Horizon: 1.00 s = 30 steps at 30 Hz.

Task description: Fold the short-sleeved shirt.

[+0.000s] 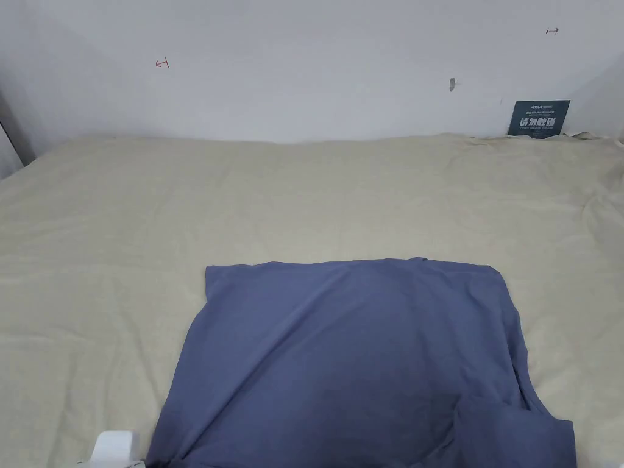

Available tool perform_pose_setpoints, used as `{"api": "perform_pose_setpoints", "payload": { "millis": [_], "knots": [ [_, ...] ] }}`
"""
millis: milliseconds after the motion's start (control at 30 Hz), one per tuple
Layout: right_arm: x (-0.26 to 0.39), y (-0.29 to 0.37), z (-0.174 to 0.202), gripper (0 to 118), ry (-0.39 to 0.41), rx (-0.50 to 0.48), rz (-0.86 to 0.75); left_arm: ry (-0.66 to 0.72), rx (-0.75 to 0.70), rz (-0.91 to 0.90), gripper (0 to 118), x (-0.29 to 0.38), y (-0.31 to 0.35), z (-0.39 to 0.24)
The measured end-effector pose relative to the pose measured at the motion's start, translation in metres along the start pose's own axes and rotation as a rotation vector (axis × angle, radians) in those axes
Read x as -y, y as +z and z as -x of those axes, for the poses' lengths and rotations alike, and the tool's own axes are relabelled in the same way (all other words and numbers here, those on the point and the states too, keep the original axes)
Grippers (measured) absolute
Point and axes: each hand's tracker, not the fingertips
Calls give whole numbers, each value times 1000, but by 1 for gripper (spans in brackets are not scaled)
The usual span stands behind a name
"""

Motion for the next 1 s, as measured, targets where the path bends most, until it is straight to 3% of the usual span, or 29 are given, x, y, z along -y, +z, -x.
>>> {"api": "perform_pose_setpoints", "payload": {
  "millis": [33, 67, 133, 167, 233, 267, 533, 900, 1000],
  "knots": [
    [-3, 4, 1, 42, 5, -1, -6, 1, -10, 1, 49, -1, 1, -1],
    [-6, 8, 1, 48, 10, 2, -20, -2, -16, -4, 62, -2, 4, -1],
    [-13, 18, 3, 59, 13, -3, -52, 3, -21, -26, 72, -6, 11, -2],
    [-17, 24, 4, 74, 12, -10, -76, 7, -20, -38, 90, -10, 18, -4],
    [-26, 36, 6, 82, 3, -29, -126, 16, -7, -89, 109, -19, 31, -5],
    [-31, 43, 8, 82, 2, -40, -152, 20, 0, -113, 111, -24, 37, -7],
    [-80, 94, 32, 82, 31, -101, -377, -4, 8, -343, 111, -78, 87, -24],
    [-124, 132, 75, 82, 109, -46, -636, -11, -19, -667, 105, -122, 123, -61],
    [-125, 137, 84, 79, 115, -50, -707, -28, 2, -759, 87, -121, 127, -71]
  ]
}}
